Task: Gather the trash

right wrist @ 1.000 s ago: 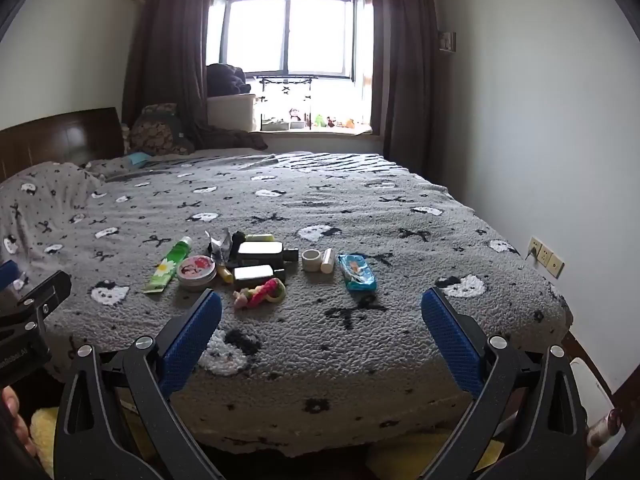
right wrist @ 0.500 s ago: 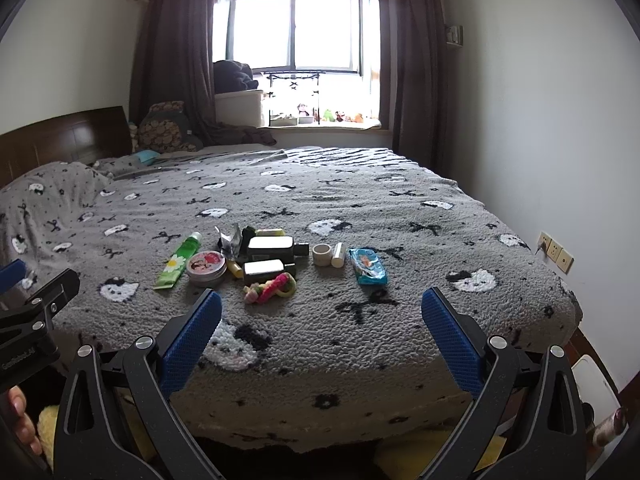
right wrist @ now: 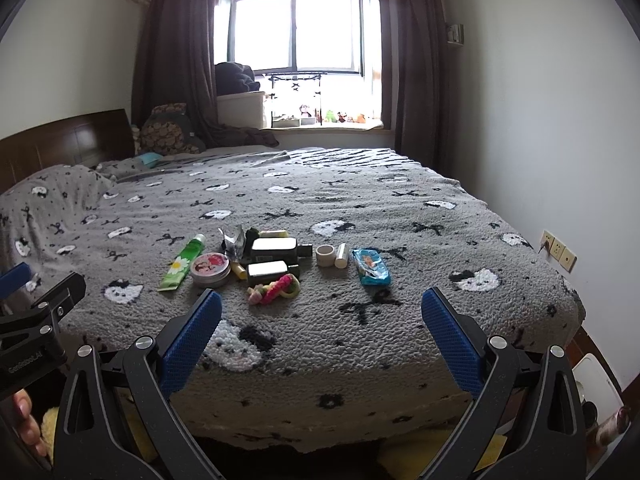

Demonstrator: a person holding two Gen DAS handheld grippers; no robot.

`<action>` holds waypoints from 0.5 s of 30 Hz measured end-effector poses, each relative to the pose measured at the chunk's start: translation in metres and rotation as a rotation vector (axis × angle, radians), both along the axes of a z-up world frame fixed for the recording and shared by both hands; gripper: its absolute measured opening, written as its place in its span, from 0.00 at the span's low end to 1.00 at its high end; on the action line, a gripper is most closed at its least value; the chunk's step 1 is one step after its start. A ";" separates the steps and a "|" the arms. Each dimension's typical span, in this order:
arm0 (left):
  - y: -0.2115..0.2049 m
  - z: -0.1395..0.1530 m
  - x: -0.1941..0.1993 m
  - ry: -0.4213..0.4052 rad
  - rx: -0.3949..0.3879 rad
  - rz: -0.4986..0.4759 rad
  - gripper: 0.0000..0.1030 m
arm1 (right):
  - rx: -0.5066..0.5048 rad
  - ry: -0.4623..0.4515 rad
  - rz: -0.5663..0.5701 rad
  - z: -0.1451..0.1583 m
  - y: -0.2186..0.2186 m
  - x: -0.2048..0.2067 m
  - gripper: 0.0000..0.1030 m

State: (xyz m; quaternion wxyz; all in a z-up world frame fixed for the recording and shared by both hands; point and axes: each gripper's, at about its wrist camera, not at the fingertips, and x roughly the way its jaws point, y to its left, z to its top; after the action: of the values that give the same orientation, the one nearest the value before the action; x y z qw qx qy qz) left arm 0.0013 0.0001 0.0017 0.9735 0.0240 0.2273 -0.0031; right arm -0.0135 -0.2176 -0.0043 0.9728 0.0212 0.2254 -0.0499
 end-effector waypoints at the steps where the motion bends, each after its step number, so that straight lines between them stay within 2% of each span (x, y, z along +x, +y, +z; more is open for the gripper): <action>1: 0.000 0.000 0.000 0.000 0.000 -0.001 0.92 | 0.000 0.000 -0.001 0.000 0.000 0.000 0.97; 15: -0.002 0.000 -0.002 -0.004 0.007 -0.002 0.92 | 0.003 -0.005 0.005 0.000 0.000 0.000 0.97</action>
State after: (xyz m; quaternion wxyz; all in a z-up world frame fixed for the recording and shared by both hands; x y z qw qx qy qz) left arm -0.0005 -0.0024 0.0022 0.9739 0.0274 0.2255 -0.0033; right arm -0.0131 -0.2174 -0.0039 0.9734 0.0224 0.2233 -0.0470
